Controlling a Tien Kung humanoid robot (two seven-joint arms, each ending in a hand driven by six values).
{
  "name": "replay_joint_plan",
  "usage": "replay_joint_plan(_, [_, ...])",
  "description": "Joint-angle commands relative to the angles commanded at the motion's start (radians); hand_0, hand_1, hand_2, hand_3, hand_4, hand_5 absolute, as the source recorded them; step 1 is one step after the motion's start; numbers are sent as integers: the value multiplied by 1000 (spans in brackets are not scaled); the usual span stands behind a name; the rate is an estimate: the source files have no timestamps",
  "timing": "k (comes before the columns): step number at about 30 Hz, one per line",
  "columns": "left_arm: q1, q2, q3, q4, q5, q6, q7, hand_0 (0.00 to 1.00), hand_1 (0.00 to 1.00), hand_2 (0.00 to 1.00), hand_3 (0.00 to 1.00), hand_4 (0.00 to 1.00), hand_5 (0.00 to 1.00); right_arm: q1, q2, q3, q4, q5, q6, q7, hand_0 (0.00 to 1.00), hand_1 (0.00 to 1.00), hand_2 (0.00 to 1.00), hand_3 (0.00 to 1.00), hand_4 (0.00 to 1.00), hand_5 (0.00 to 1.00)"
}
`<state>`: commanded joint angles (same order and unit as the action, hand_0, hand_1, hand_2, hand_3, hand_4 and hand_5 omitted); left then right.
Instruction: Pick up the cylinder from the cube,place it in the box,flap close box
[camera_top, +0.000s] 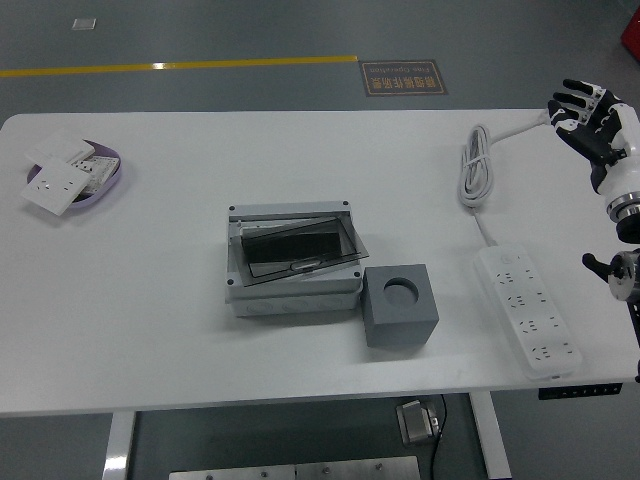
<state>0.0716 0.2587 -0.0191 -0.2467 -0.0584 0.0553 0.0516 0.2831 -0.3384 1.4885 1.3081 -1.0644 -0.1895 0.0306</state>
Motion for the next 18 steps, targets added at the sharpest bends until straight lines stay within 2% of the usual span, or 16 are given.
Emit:
replay_joint_plan(12, [-36,18,-13,-3,51,0,8,568,614,574,597,701,207,-36,-16,80,30,-8,-16,18,684,658,677,678,678,89])
replay_joint_plan(18, [-52,35,14,-5,30,0,-6,568,614,574,596,701,208,-64,-32,124,41,-8,-19,25,684,658,678,678,678,87])
